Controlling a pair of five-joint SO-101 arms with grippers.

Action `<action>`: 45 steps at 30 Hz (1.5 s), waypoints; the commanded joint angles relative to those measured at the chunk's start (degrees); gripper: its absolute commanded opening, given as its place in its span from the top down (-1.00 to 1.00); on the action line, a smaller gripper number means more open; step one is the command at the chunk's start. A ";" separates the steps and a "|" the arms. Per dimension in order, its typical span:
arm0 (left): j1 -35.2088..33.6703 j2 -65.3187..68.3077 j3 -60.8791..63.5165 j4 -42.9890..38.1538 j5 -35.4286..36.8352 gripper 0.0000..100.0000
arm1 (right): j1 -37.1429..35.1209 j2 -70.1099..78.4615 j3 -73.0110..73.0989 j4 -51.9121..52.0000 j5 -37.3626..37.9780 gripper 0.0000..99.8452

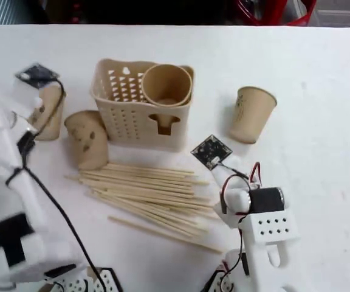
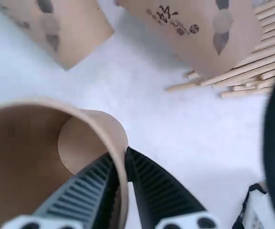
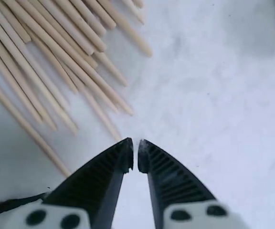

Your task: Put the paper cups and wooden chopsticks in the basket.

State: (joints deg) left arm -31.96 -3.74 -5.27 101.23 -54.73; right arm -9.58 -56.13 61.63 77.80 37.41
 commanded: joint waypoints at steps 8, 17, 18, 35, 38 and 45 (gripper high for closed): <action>14.11 -26.15 -13.71 -7.38 26.11 0.95 | 9.89 -0.66 -0.79 -5.49 -6.42 0.96; 53.05 -20.79 -16.88 -19.87 41.58 0.95 | 17.19 -1.01 12.48 -25.45 -12.13 0.96; 55.34 -18.68 -16.88 -20.84 41.67 0.95 | 17.63 -1.01 12.75 -25.80 -12.31 0.96; 57.19 9.01 -27.69 -17.85 45.36 0.94 | 17.36 -1.01 15.30 -29.32 -12.31 0.96; 57.19 11.21 -29.80 -15.65 45.36 0.87 | 17.36 -1.01 15.91 -29.32 -11.96 0.96; 57.10 11.74 -38.86 -10.37 45.19 0.73 | 17.36 -1.01 16.00 -29.41 -11.96 0.96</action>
State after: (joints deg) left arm 24.84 8.48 -37.89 88.92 -10.15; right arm 7.47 -56.22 77.89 49.14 25.71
